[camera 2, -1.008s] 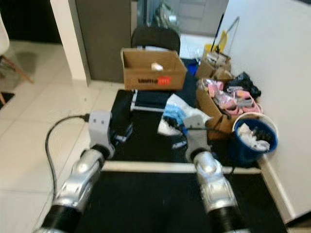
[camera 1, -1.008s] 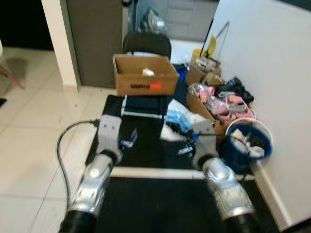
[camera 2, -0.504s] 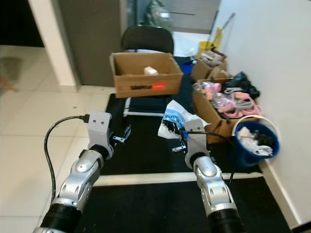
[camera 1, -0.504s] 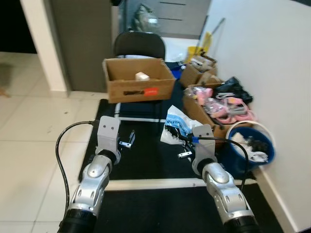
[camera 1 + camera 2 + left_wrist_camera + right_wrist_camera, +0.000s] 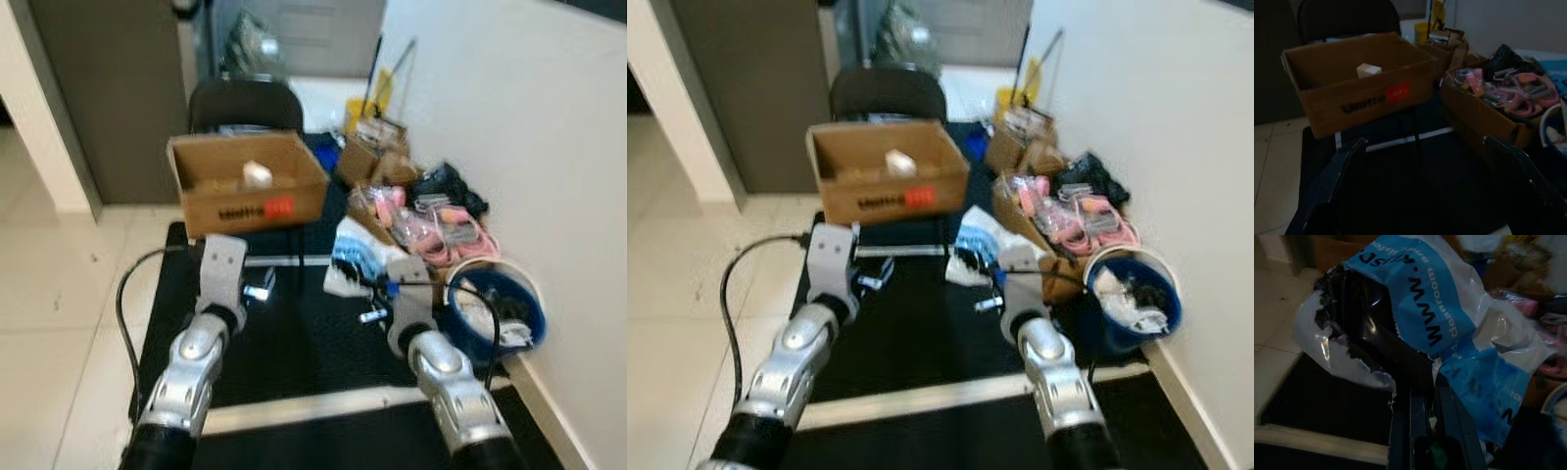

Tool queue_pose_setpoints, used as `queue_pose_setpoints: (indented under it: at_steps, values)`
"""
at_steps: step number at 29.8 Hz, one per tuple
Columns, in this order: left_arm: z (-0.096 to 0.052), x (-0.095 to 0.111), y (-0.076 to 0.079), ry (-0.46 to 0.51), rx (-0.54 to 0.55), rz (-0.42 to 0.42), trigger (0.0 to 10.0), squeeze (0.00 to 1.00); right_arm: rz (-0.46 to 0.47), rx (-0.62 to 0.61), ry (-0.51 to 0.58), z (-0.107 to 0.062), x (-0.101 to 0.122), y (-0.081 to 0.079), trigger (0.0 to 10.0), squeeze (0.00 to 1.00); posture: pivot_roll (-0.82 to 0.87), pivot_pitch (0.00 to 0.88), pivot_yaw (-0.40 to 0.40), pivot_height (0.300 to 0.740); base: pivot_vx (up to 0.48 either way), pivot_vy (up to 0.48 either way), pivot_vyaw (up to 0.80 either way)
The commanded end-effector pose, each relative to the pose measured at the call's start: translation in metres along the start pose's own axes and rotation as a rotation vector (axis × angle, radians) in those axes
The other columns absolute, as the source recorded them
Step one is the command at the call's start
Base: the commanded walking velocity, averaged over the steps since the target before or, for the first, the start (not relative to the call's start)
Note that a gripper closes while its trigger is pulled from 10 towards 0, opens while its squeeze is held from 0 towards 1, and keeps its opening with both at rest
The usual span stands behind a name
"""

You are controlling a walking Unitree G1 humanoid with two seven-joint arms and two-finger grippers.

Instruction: Picking trash to rubbish bin

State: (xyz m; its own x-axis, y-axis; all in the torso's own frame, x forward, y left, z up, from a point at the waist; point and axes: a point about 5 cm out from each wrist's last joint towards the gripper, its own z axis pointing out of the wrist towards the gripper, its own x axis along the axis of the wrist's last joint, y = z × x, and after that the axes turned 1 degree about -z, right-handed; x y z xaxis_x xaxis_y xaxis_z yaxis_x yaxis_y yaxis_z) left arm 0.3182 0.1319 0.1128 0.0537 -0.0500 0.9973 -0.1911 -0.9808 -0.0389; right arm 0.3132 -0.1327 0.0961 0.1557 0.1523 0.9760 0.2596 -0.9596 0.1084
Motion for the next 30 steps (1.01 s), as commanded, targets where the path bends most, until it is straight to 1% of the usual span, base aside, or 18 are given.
queue_pose_setpoints:
  at_steps: [1, 2, 3, 4, 7, 8, 10, 12, 17, 18, 22, 26, 30]
  values:
    - [-0.002, -0.007, -0.001, -0.023, 0.006, 0.017, 10.0, 0.00, 0.001, -0.013, -0.041, -0.003, -0.013, 0.006, 10.0, 0.00, -0.08, 0.035, -0.061, 0.740, 0.450, 0.000, 0.00]
    - [-0.002, -0.007, -0.001, -0.023, 0.006, 0.017, 10.0, 0.00, 0.001, -0.013, -0.041, -0.003, -0.013, 0.006, 10.0, 0.00, -0.08, 0.035, -0.061, 0.740, 0.450, 0.000, 0.00]
    - [-0.003, -0.014, -0.004, -0.046, 0.014, 0.016, 10.0, 0.00, 0.012, -0.020, -0.063, -0.004, -0.020, 0.007, 10.0, 0.00, -0.08, 0.034, -0.060, 0.740, 0.450, 0.000, 0.00]
    - [-0.003, -0.014, -0.004, -0.046, 0.014, 0.016, 10.0, 0.00, 0.012, -0.020, -0.063, -0.004, -0.020, 0.007, 10.0, 0.00, -0.08, 0.034, -0.060, 0.740, 0.450, 0.000, 0.00]
    - [-0.005, -0.026, -0.009, -0.086, 0.023, 0.025, 10.0, 0.00, 0.029, -0.036, -0.125, -0.004, -0.037, 0.011, 10.0, 0.00, -0.08, 0.033, -0.057, 0.740, 0.450, 0.000, 0.00]
    - [-0.005, -0.026, -0.009, -0.086, 0.023, 0.025, 10.0, 0.00, 0.029, -0.036, -0.125, -0.004, -0.037, 0.011, 10.0, 0.00, -0.08, 0.033, -0.057, 0.740, 0.450, 0.000, 0.00]
    - [-0.006, -0.032, -0.011, -0.109, 0.021, 0.035, 10.0, 0.00, 0.056, -0.056, -0.177, -0.005, -0.051, 0.015, 10.0, 0.00, -0.07, 0.036, -0.054, 0.740, 0.450, 0.000, 0.00]
    - [-0.006, -0.034, -0.011, -0.117, 0.015, 0.042, 10.0, 0.00, 0.048, -0.055, -0.211, -0.007, -0.060, 0.016, 10.0, 0.00, -0.07, 0.038, -0.048, 0.740, 0.448, 0.000, 0.00]
    - [-0.004, -0.032, -0.013, -0.116, 0.006, 0.048, 10.0, 0.00, 0.052, -0.052, -0.212, -0.007, -0.061, 0.016, 10.0, 0.00, -0.06, 0.041, -0.038, 0.740, 0.450, 0.000, 0.00]
    - [-0.002, -0.030, -0.015, -0.112, -0.005, 0.056, 10.0, 0.00, 0.066, -0.058, -0.204, -0.007, -0.061, 0.015, 10.0, 0.00, -0.05, 0.049, -0.004, 0.740, 0.446, 0.000, 0.00]
    - [0.000, -0.030, -0.016, -0.124, -0.031, 0.060, 10.0, 0.00, 0.096, -0.075, -0.215, -0.009, -0.067, 0.014, 10.0, 0.00, -0.05, 0.063, 0.039, 0.740, 0.450, 0.000, 0.00]
    - [0.000, -0.032, -0.013, -0.133, -0.062, 0.077, 10.0, 0.00, 0.108, -0.100, -0.212, -0.010, -0.070, 0.015, 10.0, 0.00, -0.05, 0.077, 0.057, 0.740, 0.450, 0.000, 0.00]
    - [0.000, -0.032, -0.012, -0.132, -0.067, 0.076, 10.0, 0.00, 0.114, -0.109, -0.203, -0.010, -0.070, 0.015, 10.0, 0.00, -0.05, 0.079, 0.060, 0.740, 0.450, 0.000, 0.00]
